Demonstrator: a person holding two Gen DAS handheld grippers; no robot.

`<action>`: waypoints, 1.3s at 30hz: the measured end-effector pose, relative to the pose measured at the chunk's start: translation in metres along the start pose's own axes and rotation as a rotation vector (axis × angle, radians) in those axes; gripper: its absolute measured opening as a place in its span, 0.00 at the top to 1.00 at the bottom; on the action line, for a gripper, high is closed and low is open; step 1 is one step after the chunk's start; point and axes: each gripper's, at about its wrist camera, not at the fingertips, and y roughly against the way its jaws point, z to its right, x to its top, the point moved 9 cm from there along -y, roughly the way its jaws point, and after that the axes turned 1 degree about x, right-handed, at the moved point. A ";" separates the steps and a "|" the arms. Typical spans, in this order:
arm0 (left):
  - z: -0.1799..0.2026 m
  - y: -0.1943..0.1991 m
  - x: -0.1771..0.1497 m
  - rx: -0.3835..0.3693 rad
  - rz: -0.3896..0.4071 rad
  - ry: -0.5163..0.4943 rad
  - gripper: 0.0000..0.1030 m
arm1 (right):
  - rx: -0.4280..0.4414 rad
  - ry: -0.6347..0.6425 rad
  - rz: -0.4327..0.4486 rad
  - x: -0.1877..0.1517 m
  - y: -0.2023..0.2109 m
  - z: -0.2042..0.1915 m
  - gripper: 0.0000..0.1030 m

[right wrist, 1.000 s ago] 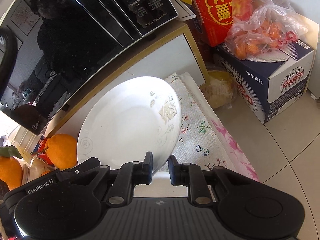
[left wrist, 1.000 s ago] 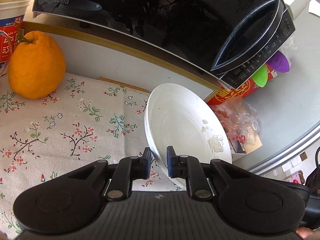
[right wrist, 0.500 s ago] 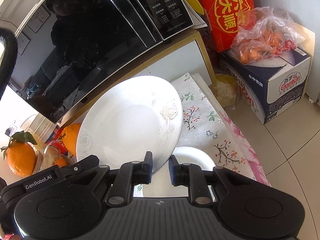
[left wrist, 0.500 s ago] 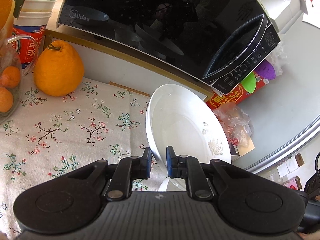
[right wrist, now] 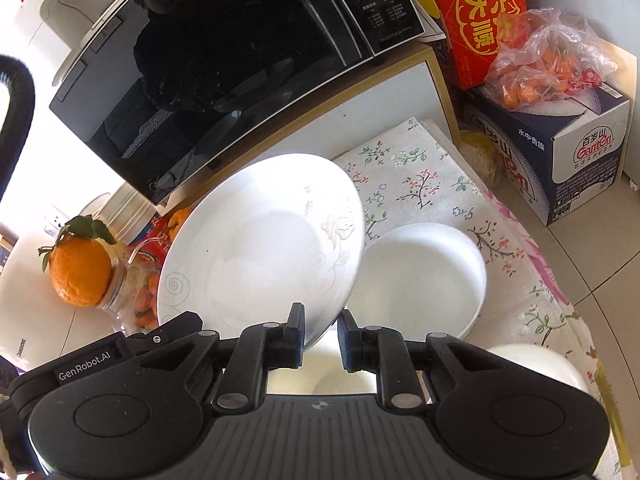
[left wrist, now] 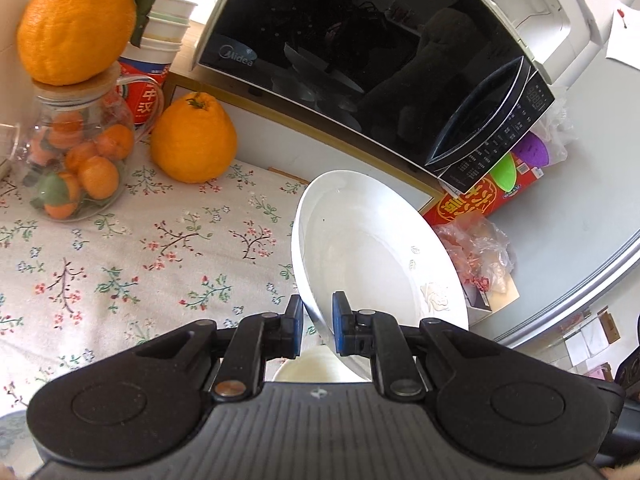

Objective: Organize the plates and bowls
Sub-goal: 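Lift the white plate with both grippers and carry it over the blue plates, then lower the white plate onto the stacked blue-patterned plates with both grippers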

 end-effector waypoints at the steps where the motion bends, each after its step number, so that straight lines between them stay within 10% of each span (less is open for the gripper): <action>1: -0.003 0.006 -0.002 0.003 0.004 0.001 0.88 | 0.004 0.006 -0.002 -0.006 0.002 -0.004 0.86; 39: -0.136 0.135 -0.090 0.162 -0.032 0.047 0.89 | 0.073 0.121 -0.178 -0.187 0.025 -0.101 0.85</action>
